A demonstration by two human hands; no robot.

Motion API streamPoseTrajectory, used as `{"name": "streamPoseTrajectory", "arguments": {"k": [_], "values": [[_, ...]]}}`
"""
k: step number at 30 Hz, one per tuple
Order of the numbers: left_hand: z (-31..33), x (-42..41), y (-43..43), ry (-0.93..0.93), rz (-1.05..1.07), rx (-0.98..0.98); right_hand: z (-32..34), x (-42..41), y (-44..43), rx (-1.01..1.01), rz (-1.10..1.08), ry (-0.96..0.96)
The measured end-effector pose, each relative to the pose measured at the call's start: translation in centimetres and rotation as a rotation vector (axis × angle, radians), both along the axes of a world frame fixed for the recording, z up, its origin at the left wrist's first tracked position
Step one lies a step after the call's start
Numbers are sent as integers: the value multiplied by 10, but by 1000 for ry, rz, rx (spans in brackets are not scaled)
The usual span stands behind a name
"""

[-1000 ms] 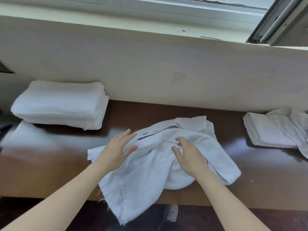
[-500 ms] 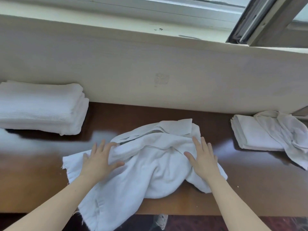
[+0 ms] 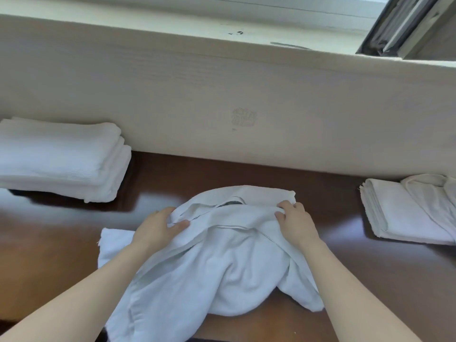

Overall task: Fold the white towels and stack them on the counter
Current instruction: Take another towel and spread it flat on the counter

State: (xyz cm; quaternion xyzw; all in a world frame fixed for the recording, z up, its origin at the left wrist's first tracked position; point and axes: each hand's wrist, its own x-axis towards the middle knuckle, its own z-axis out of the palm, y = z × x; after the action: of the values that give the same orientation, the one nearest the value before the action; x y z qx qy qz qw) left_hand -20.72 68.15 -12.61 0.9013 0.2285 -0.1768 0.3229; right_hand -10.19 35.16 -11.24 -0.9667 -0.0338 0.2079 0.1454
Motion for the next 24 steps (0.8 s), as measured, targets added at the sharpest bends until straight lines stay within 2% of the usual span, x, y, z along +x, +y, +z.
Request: {"name": "streamPoseTrajectory", "arguments": {"k": [6,11,14,16,18,22,24], "values": [[39,-4,-4,-256,-157,88,29,-24,-36,129,-29,-145],[82,28,-3,-399,-313,124,72,-34,-98,226,-94,-144],[86,77,-22,-501,-313,208,79,-6,-108,226,-133,-329],[81,106,-30,-466,-282,325,76,18,-105,203,-188,-346],[69,116,-36,-394,-286,402,72,30,-99,175,-241,-268],[29,86,-48,-306,-425,417,49,15,-91,95,-171,-235],[8,66,-46,-259,-375,377,34,-5,-93,6,-140,-210]]}}
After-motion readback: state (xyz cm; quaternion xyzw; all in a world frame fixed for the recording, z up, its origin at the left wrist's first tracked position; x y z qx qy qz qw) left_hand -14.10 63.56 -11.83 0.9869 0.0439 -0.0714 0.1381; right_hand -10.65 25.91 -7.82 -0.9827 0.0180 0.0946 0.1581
